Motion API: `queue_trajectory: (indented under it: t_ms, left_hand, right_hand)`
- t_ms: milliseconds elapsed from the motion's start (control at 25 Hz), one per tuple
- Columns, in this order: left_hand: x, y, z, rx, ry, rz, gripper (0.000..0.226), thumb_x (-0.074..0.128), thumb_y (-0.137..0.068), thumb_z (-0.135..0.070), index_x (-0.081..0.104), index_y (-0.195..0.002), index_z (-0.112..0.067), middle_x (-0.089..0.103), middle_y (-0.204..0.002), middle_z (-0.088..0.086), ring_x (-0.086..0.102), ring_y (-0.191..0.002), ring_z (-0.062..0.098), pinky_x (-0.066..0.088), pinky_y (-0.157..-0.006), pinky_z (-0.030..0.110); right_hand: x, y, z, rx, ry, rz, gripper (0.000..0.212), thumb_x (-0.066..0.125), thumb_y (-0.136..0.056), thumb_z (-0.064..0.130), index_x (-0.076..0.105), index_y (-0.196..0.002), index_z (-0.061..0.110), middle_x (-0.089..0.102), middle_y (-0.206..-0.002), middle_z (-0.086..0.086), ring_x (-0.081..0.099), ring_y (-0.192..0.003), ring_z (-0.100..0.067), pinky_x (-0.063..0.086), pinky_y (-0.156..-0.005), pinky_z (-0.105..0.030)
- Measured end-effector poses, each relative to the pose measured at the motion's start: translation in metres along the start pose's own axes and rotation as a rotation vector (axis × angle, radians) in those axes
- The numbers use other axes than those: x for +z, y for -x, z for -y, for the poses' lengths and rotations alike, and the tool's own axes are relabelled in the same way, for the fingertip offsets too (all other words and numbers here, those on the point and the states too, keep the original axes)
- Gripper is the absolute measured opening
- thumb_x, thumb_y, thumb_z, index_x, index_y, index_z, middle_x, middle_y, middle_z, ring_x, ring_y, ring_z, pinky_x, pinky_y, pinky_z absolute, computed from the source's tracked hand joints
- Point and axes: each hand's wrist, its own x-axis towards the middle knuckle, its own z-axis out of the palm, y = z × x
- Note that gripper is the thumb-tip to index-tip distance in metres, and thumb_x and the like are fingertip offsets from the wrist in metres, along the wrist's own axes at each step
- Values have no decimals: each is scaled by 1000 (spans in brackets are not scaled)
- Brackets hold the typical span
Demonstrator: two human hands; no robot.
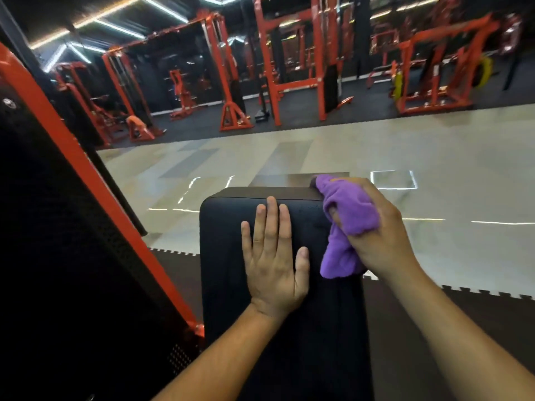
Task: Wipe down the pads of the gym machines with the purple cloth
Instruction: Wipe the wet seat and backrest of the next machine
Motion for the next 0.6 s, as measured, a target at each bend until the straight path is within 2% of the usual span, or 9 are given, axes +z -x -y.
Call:
queue_trajectory:
  t_ms: [120, 200, 320, 440, 520, 600]
  left_hand:
    - [-7, 12, 16, 69, 43, 68, 69, 36, -105, -41, 18, -162, -7, 15, -171, 14, 14, -159, 27, 8, -129, 51]
    - [-10, 38, 42, 155, -6, 106, 69, 32, -108, -46, 16, -164, -10, 12, -173, 10, 14, -159, 25, 7, -130, 49]
    - [-4, 69, 64, 226, -66, 71, 72, 34, -106, -48, 16, -165, -11, 12, -173, 8, 16, -159, 24, 10, -129, 50]
    - [1, 74, 60, 205, -33, 35, 72, 38, -104, -46, 21, -164, -9, 17, -172, 9, 20, -158, 25, 15, -128, 51]
    - [3, 75, 58, 208, -15, 20, 71, 39, -104, -46, 23, -163, -9, 18, -172, 9, 22, -158, 25, 16, -128, 50]
    - [4, 76, 62, 204, -7, 14, 71, 38, -104, -46, 23, -163, -9, 16, -172, 9, 20, -158, 24, 14, -129, 49]
  right_hand:
    - [-8, 2, 15, 57, 28, 29, 46, 65, -86, -7, 66, -123, 21, 69, -117, 11, 68, -99, -16, 53, -87, -31]
    - [-23, -8, 31, 66, 171, 170, 39, 65, -90, 1, 67, -121, 23, 69, -120, 11, 67, -106, -13, 52, -92, -33]
    - [-30, -40, 54, 39, 446, 428, 44, 58, -95, -7, 68, -124, 25, 68, -126, 7, 63, -119, -17, 49, -103, -44]
    - [14, -82, 71, -15, 658, 691, 42, 57, -88, 4, 68, -124, 24, 69, -124, 6, 63, -119, -15, 47, -104, -43]
    - [66, -107, 78, -64, 764, 800, 41, 53, -78, 18, 67, -116, 21, 70, -113, 6, 63, -107, -16, 48, -96, -38]
    - [118, -121, 81, -113, 829, 850, 42, 52, -73, 20, 63, -114, 21, 68, -107, 2, 61, -100, -20, 49, -91, -39]
